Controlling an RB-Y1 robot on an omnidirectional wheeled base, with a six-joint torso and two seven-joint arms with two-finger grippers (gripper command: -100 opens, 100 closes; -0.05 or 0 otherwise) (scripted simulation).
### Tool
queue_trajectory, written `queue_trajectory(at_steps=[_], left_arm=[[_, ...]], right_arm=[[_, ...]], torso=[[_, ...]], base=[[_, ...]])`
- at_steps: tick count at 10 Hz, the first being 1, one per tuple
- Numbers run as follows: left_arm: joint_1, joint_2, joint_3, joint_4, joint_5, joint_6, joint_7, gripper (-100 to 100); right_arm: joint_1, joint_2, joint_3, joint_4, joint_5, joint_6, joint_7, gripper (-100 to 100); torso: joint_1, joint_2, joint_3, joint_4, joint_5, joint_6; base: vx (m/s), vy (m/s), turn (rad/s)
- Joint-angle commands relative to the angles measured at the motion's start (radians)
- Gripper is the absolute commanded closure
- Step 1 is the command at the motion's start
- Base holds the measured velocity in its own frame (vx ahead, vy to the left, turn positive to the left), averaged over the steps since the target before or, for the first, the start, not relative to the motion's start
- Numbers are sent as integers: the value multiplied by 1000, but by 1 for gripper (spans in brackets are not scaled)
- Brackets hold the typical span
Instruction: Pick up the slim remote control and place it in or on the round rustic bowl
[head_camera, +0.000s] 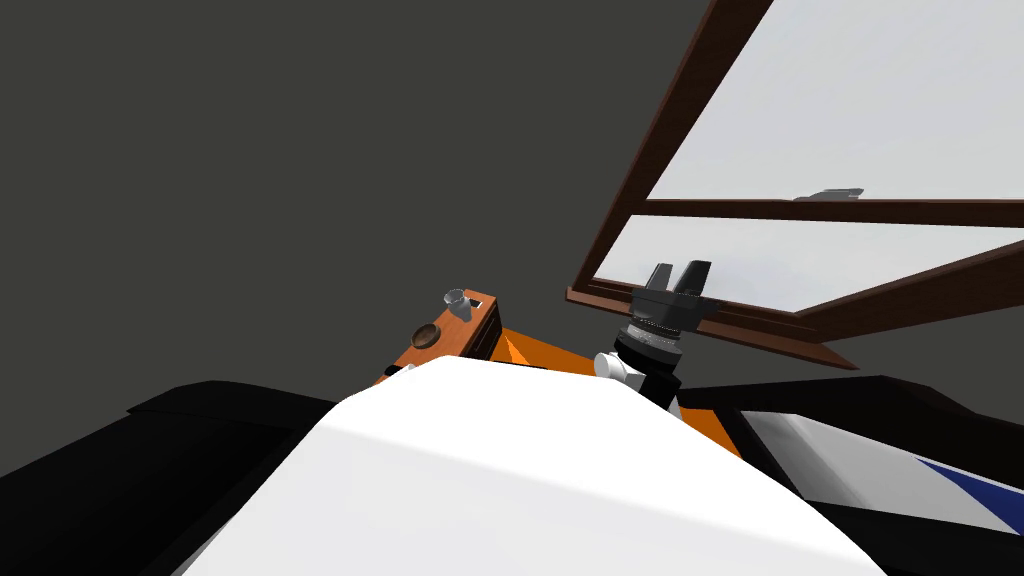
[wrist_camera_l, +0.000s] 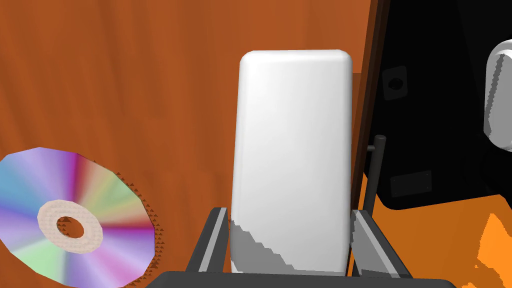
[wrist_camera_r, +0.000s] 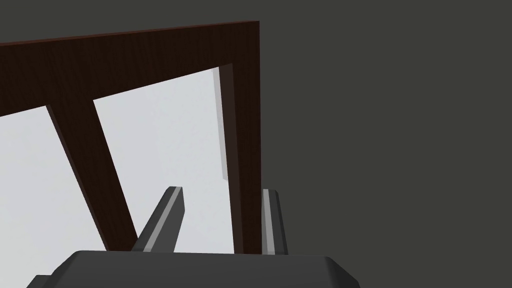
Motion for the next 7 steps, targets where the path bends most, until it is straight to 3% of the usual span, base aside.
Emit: queue_trajectory(at_steps=[1, 2, 3, 4, 7], left_arm=[[0, 0, 0, 0, 0, 0, 0, 100], [0, 0, 0, 0, 0, 0, 0, 100], [0, 0, 0, 0, 0, 0, 0, 0], [9, 20, 11, -33, 12, 37, 6, 100], [19, 35, 19, -67, 22, 74, 14, 100]], right_arm=[[0, 0, 0, 0, 0, 0, 0, 0], [0, 0, 0, 0, 0, 0, 0, 0], [0, 0, 0, 0, 0, 0, 0, 0], [0, 0, 0, 0, 0, 0, 0, 0], [0, 0, 0, 0, 0, 0, 0, 0]], torso=[[0, 0, 0, 0, 0, 0], [0, 0, 0, 0, 0, 0], [0, 0, 0, 0, 0, 0], [0, 0, 0, 0, 0, 0], [-3, 1, 1, 0, -1, 0]], base=[[0, 0, 0], [0, 0, 0], [0, 0, 0], [-17, -30, -53], [-21, -36, -26]])
